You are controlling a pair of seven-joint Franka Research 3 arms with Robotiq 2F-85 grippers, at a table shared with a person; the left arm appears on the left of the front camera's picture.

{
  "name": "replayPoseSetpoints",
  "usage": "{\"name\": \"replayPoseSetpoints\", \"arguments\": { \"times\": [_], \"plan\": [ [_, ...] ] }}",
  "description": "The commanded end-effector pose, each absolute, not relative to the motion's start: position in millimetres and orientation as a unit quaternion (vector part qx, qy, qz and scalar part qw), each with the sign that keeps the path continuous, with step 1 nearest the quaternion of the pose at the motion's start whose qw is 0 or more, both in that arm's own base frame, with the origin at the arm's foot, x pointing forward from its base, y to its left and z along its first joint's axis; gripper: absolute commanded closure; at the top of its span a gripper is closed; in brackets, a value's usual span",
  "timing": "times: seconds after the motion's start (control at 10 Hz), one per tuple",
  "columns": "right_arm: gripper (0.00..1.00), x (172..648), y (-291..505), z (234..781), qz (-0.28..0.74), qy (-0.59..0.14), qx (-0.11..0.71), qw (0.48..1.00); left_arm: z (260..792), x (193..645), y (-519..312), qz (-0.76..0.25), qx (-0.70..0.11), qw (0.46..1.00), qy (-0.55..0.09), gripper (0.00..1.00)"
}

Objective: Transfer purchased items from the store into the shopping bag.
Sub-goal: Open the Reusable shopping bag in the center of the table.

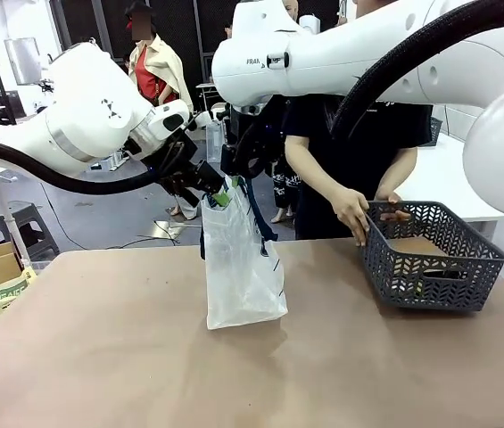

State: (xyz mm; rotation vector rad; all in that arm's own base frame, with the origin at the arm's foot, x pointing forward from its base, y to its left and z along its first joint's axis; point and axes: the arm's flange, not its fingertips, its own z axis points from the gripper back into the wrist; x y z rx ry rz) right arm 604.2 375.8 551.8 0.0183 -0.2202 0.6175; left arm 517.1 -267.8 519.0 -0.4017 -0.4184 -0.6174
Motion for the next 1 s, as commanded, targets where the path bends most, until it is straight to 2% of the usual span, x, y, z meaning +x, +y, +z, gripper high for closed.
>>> {"name": "replayPoseSetpoints", "arguments": {
  "times": [0.0, 0.2, 0.3, 0.4, 0.8, 0.9],
  "plan": [
    [0.00, 605.3, 365.4, 546.2, 0.284, -0.085, -0.005, 0.955, 509.5, 520.5, -259.7, -0.302, -0.180, 0.918, -0.184, 0.00],
    [0.00, 602.8, 359.7, 540.0, 0.296, -0.079, -0.010, 0.952, 504.3, 520.8, -253.1, -0.287, -0.180, 0.923, -0.182, 0.00],
    [0.00, 601.3, 358.4, 534.5, 0.315, -0.088, -0.012, 0.945, 502.4, 520.1, -251.4, -0.288, -0.184, 0.920, -0.193, 0.06],
    [0.08, 598.5, 354.0, 526.6, 0.374, -0.117, -0.012, 0.920, 501.4, 519.5, -251.8, -0.295, -0.173, 0.917, -0.207, 0.24],
    [0.88, 591.9, 349.8, 516.8, 0.368, -0.106, 0.007, 0.924, 502.1, 518.1, -252.1, -0.296, -0.169, 0.916, -0.213, 1.00],
    [1.00, 587.9, 344.9, 517.5, 0.364, -0.104, 0.010, 0.926, 502.4, 517.9, -250.2, -0.294, -0.166, 0.917, -0.212, 1.00]
  ]
}}
